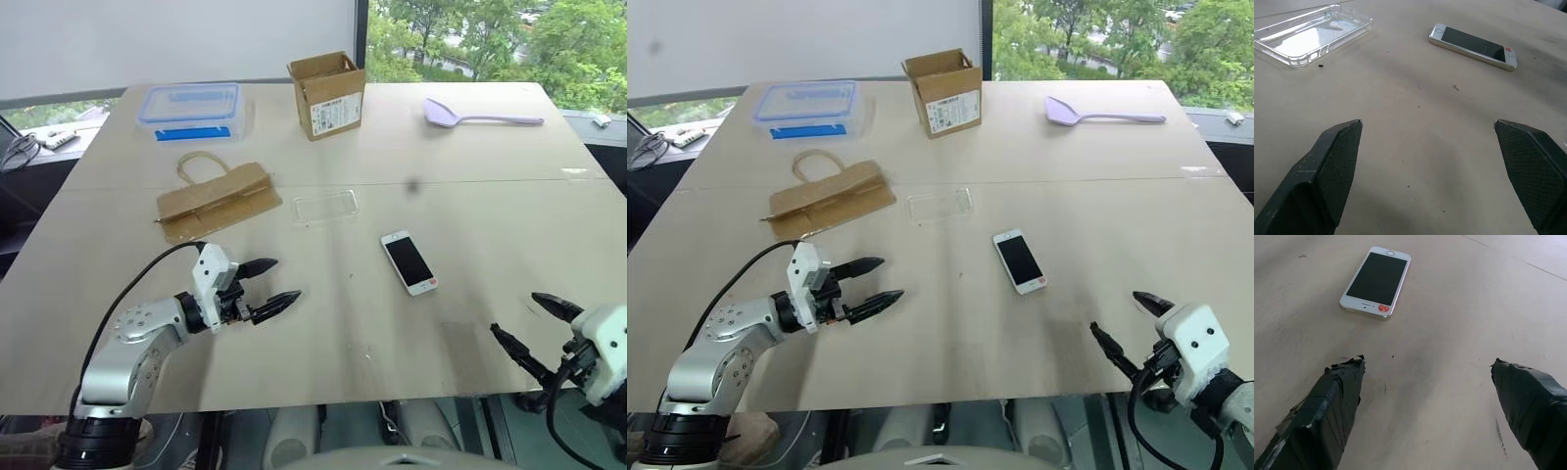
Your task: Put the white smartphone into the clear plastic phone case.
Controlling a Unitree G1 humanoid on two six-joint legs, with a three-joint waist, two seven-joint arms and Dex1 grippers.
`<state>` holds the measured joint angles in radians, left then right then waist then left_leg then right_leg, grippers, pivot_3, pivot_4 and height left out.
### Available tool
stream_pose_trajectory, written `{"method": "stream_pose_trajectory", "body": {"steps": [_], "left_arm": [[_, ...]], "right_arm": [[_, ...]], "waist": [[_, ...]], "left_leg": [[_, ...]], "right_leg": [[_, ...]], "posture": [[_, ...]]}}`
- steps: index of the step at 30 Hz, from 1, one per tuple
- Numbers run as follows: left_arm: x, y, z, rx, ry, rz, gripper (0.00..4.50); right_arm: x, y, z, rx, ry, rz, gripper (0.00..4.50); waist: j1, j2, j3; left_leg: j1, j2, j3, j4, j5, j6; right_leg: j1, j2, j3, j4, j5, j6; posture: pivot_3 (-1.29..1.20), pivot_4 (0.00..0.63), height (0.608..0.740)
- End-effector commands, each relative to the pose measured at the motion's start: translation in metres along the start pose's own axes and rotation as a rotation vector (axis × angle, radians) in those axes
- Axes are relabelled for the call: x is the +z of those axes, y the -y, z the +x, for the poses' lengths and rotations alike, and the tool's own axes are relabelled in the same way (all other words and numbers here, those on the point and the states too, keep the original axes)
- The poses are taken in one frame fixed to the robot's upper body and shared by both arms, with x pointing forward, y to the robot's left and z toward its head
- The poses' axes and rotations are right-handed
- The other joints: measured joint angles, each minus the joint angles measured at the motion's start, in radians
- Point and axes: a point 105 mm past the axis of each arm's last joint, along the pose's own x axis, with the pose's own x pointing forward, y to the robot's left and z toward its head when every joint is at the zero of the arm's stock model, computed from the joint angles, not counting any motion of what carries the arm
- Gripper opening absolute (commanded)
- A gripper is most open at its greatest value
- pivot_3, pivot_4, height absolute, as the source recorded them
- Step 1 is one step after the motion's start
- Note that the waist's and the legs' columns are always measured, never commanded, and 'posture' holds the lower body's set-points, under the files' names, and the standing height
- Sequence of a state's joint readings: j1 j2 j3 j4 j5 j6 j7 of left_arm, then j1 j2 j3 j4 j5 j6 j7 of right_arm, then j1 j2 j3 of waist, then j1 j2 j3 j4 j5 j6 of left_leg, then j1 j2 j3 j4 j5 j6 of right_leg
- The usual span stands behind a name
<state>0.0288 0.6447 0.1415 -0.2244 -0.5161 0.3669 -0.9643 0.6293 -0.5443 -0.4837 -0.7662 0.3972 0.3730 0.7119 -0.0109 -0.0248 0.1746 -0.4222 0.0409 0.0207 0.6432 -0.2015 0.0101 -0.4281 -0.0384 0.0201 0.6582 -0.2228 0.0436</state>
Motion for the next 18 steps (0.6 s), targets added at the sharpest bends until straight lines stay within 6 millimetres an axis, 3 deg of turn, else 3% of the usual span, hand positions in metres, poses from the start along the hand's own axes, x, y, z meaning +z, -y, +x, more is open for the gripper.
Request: {"method": "stream_pose_trajectory", "body": {"steps": [1, 10, 18], "left_arm": [[0.019, -0.005, 0.006, 0.007, 0.049, 0.04, 4.44], [0.055, -0.024, 0.05, -0.01, -0.006, 0.148, 4.44], [0.046, -0.064, 0.113, -0.001, -0.238, 0.273, 4.44]], "right_arm": [[0.005, 0.001, -0.001, -0.015, 0.036, -0.015, 4.5], [0.038, -0.034, 0.007, 0.163, 0.182, -0.058, 4.5], [0.079, -0.056, 0.008, 0.272, 0.307, -0.165, 4.5]], "waist": [[0.0, 0.0, 0.0], [0.012, -0.001, -0.001], [0.023, -0.002, -0.002]], "left_leg": [[0.0, 0.0, 0.0, 0.0, 0.0, 0.0], [-0.002, -0.003, 0.001, 0.001, 0.0, 0.0], [-0.003, -0.003, -0.001, 0.003, 0.0, 0.0]], "right_leg": [[0.0, 0.0, 0.0, 0.0, 0.0, 0.0], [0.0, 0.001, -0.002, -0.001, 0.0, 0.0], [0.001, 0.003, -0.003, 0.0, 0.0, 0.0]], "posture": [[0.0, 0.15, 0.74], [0.0, 0.15, 0.74], [0.0, 0.15, 0.74]]}}
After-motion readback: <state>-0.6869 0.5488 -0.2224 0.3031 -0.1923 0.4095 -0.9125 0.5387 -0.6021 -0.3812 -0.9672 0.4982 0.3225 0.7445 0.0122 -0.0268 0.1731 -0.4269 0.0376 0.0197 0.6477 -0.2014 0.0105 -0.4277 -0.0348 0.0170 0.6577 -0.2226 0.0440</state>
